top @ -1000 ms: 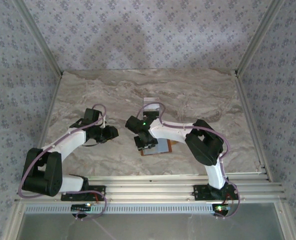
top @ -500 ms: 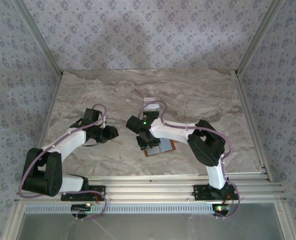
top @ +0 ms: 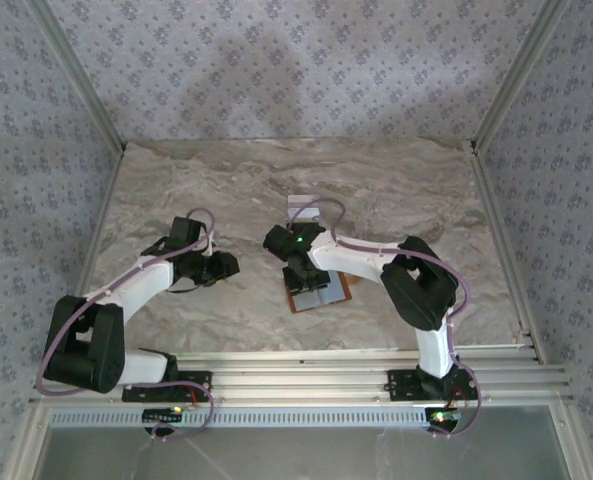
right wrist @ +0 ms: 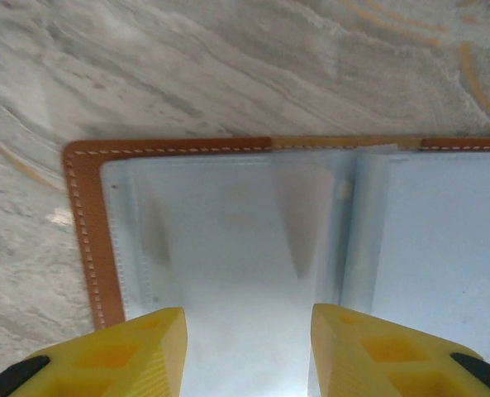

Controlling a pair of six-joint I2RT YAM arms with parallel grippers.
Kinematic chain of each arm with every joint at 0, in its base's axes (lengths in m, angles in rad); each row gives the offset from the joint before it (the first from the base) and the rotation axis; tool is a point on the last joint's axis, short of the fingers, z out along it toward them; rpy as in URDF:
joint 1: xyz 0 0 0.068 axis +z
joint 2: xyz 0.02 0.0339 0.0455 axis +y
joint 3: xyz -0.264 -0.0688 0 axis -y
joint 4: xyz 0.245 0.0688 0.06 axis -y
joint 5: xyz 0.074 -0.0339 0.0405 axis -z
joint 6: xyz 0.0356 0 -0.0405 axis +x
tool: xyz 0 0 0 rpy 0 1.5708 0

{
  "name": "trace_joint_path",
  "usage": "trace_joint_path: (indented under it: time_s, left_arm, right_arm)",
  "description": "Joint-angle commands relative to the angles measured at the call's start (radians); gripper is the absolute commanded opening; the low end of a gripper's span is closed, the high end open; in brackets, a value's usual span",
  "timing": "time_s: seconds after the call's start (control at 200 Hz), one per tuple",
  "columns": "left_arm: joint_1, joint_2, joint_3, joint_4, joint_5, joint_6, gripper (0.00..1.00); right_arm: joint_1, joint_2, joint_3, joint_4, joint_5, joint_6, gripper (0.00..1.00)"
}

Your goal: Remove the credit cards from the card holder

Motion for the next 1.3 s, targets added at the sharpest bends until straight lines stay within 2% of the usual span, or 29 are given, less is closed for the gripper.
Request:
trace_joint_path:
  time_s: [0.0, 0.155, 0.235, 0.38, 0.455, 0.625, 0.904, 1.294]
  left_arm:
    - [-0.018, 0.013, 0.02, 0.017, 0.024, -0.02, 0.37]
    - [-0.043, 0.021, 0.025, 0.03, 0.022, -0.037, 0.37]
    - [-0.056, 0.025, 0.026, 0.035, 0.02, -0.041, 0.37]
    - [-0.072, 0.037, 0.028, 0.045, 0.019, -0.047, 0.37]
    - [-0.081, 0.044, 0.03, 0.049, 0.022, -0.048, 0.37]
    - [-0.092, 0.044, 0.036, 0.04, 0.025, -0.039, 0.37]
    - [-0.122, 0.039, 0.037, 0.031, 0.056, -0.045, 0.34]
    - [-0.227, 0.136, 0.069, 0.05, 0.064, -0.089, 0.2]
  right_arm:
    - [-0.002, 0.031, -0.023, 0.003, -0.029, -0.013, 0.46]
    - [0.004, 0.055, -0.034, 0.014, -0.056, -0.012, 0.46]
    - [0.009, 0.06, -0.034, 0.019, -0.055, -0.012, 0.43]
    - [0.023, 0.053, -0.028, 0.034, -0.062, 0.002, 0.31]
    - [0.03, 0.05, -0.016, 0.037, -0.067, 0.018, 0.21]
    - [0.048, 0.042, 0.025, 0.049, -0.087, 0.044, 0.09]
    - [0.049, -0.013, 0.009, 0.147, -0.169, 0.11, 0.07]
    - [-0.02, -0.099, -0.171, 0.405, -0.32, 0.189, 0.09]
